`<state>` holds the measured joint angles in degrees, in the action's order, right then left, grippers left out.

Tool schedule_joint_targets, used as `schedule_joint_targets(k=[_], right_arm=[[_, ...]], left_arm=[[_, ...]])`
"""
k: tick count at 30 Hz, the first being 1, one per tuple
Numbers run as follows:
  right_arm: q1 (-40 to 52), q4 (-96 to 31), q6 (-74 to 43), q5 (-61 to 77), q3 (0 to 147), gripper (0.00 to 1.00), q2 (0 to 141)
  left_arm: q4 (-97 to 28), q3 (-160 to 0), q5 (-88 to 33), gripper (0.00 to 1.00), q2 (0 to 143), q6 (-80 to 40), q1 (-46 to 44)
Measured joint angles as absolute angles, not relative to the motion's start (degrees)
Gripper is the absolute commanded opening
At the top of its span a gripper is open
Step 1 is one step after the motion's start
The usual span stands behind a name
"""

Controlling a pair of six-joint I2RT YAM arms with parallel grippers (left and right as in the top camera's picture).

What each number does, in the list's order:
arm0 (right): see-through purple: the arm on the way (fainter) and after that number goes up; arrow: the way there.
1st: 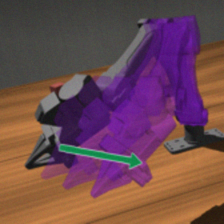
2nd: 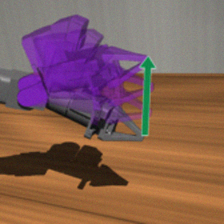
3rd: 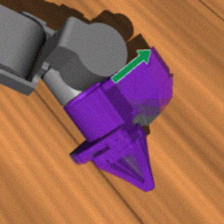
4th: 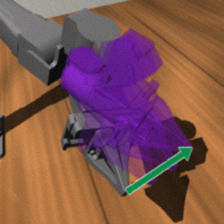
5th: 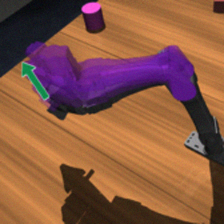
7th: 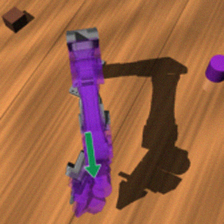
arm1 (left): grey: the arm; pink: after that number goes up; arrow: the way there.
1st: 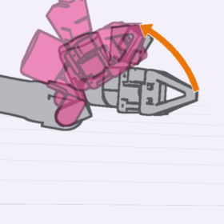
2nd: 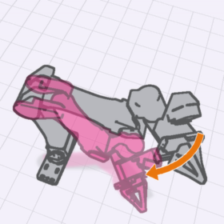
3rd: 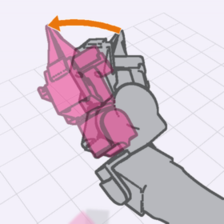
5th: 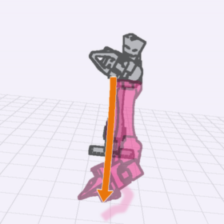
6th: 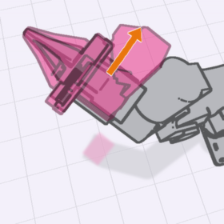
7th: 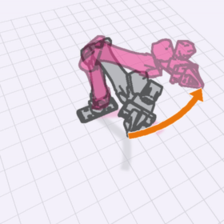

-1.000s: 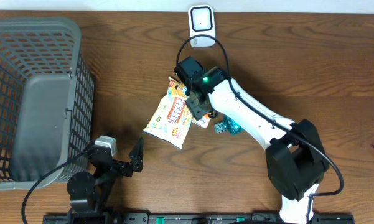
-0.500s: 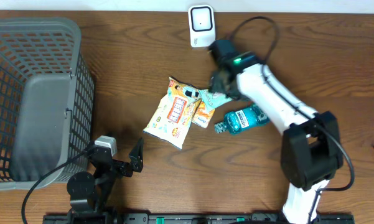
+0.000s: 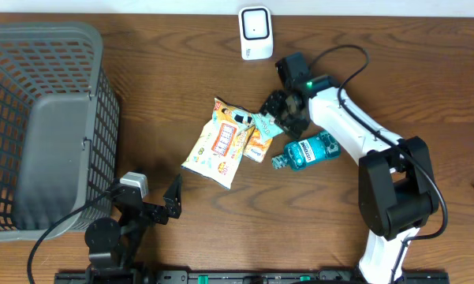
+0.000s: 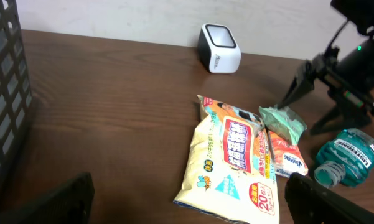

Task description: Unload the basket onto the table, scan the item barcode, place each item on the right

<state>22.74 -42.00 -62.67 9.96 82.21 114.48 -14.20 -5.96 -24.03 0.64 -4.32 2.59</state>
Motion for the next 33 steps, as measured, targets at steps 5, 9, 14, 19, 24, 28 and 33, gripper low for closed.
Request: schedule_joint_targets(k=[5,9,14,19,24,28,33], right_arm=[[22.72,-41.76,-67.51,10.52,79.88,0.69,114.48],[22.74,-41.65,-68.93,9.82,79.85,0.69,114.48],[22.74,-41.28,-70.02,4.6,79.77,0.72,114.48],[22.74,-38.81,-71.77,1.21,78.59,0.74,114.48],[22.85,-32.27,-74.22,1.19,74.81,0.74,114.48],[23.18,-26.5,-76.49,1.65,72.01,0.65,113.43],[23.22,-21.69,-78.54,2.39,68.51,0.24,112.49]], left_arm=[[-14.2,-5.96,-24.03,0.98,0.64,-4.32,2.59],[-14.2,-5.96,-24.03,0.98,0.64,-4.32,2.59],[-14.2,-5.96,-24.03,0.98,0.64,-4.32,2.59],[-14.22,-5.96,-24.03,0.98,0.64,-4.32,2.59],[-14.22,-5.96,-24.03,0.98,0.64,-4.32,2.59],[-14.22,-5.96,-24.03,0.98,0.64,-4.32,2.59],[-14.2,-5.96,-24.03,0.98,0.64,-4.32,2.59]])
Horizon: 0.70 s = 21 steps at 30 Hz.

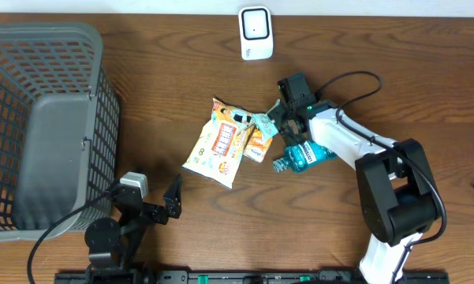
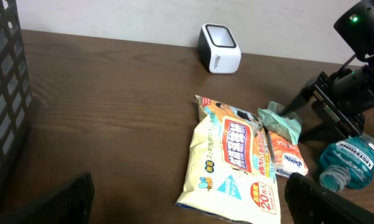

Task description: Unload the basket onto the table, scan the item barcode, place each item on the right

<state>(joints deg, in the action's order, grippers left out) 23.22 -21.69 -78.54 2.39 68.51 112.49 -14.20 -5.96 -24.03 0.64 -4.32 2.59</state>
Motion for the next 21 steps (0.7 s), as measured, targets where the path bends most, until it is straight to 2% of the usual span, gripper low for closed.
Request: schedule_joint_targets(k=[3,12,21], right_arm=[[23.2,-20.64,-79.2,2.61,67.75,0.01,112.46],[21.43,-20.12,-73.19,8.36,67.66,0.02,112.22],[11.94,-32.32,-60.6,43.16,65.91,0.02,111.98]], left_arm=[[-14.22,-5.96,-24.03,0.98,0.64,-4.32,2.59],[-14.22,-5.96,-24.03,0.98,0.64,-4.32,2.59],[-14.2,-5.96,-24.03,0.98,0.64,-4.32,2.59]])
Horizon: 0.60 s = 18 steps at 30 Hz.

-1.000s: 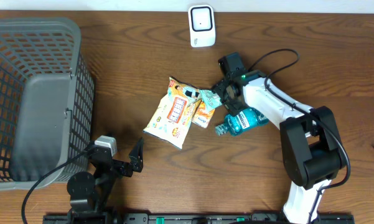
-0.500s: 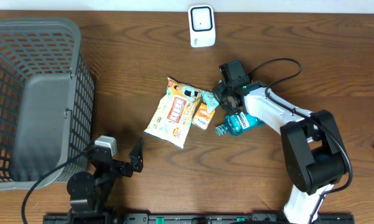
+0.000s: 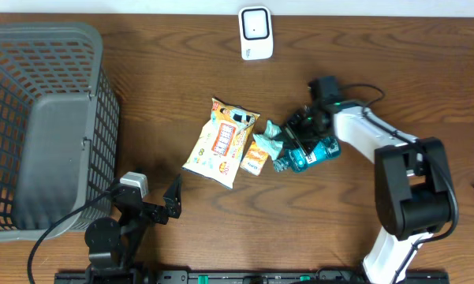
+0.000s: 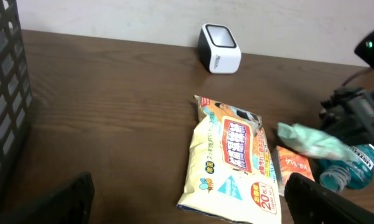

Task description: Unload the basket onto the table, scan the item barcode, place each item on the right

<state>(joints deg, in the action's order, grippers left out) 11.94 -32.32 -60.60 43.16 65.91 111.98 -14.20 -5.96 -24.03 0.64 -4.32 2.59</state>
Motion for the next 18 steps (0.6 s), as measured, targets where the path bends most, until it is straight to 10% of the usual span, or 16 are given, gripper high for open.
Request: schedule_joint_targets(k=[18], right_arm=[[7.7,-43.72,-54.59,82.52,65.54,0.02,111.98]], left_arm=[[-14.22,-5.96,-24.03,0.98,0.64,-4.32,2.59]])
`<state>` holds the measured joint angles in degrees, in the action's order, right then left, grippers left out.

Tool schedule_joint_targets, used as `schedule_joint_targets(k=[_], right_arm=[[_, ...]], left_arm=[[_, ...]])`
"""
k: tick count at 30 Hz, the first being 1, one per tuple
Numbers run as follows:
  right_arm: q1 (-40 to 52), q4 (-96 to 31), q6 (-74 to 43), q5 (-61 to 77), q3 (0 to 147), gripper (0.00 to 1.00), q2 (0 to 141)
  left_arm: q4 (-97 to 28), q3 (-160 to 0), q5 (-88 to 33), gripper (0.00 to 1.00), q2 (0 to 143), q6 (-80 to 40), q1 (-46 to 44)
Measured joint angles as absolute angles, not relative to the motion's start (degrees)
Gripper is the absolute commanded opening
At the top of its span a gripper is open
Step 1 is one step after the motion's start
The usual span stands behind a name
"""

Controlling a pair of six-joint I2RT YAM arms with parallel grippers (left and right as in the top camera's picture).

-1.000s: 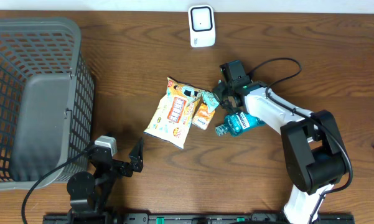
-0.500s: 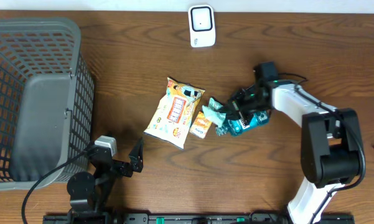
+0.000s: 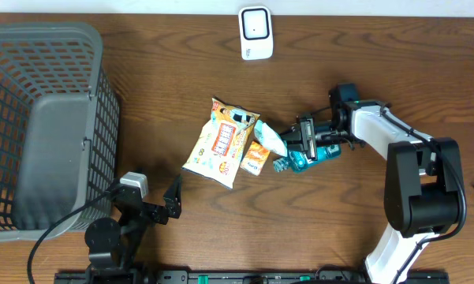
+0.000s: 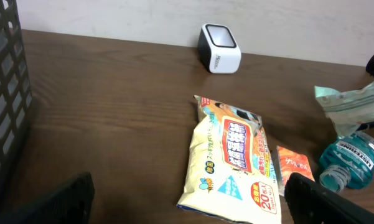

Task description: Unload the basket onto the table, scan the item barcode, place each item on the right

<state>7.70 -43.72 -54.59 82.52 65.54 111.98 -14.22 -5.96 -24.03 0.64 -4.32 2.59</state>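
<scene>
The white barcode scanner (image 3: 255, 33) (image 4: 219, 48) stands at the table's far edge. My right gripper (image 3: 297, 136) is shut on a pale green packet (image 3: 272, 139) (image 4: 355, 102) and holds it off the table, above a blue mouthwash bottle (image 3: 307, 155) (image 4: 351, 158). To the left lie an orange packet (image 3: 255, 158) (image 4: 294, 167) and a large pack of wipes (image 3: 219, 142) (image 4: 233, 158). My left gripper (image 3: 154, 207) (image 4: 187, 208) rests open near the front edge, holding nothing.
A tall grey mesh basket (image 3: 39, 126) fills the left side. A small red item lies at the right edge. The right arm's black cable loops over the table behind the bottle.
The green packet has risen off the table and moved right, away from the orange packet. The right arm's wrist has drawn back to the right. The left arm is unchanged.
The right gripper first stood spread over the green packet, which lay on the orange one beside the wipes. Then it was down at the packet. Then it gripped the packet, which had shifted right off the orange one. Now the packet hangs above the bottle.
</scene>
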Motion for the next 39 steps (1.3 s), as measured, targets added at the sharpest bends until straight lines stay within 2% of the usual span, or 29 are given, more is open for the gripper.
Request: schedule_joint_targets(k=[7,11,16,19,23,33,39], right_arm=[[9.96,-53.56,-50.19,86.0,65.54,0.01,111.98],[11.46,-69.56,-41.41,86.59,65.49,0.01,111.96],[13.76,-95.2,-20.01,87.07,65.43,0.02,111.42],[15.03,-97.27,-9.93,86.85,65.34,0.02,110.56],[16.69,-97.47,-3.38,84.73,65.34,0.01,110.48],[20.67,-97.51,0.73,82.43,65.28,0.01,110.48],[20.67,-96.23,7.68,82.26,65.28,0.01,110.48]], left_arm=[[-14.22,-5.96,-24.03,0.98,0.64,-4.32,2.59],[-14.22,-5.96,-24.03,0.98,0.64,-4.32,2.59],[-14.24,-5.96,-24.03,0.98,0.64,-4.32,2.59],[-14.2,-5.96,-24.03,0.98,0.64,-4.32,2.59],[-14.2,-5.96,-24.03,0.98,0.64,-4.32,2.59],[-14.22,-5.96,-24.03,0.98,0.64,-4.32,2.59],[-14.22,-5.96,-24.03,0.98,0.64,-4.32,2.59]])
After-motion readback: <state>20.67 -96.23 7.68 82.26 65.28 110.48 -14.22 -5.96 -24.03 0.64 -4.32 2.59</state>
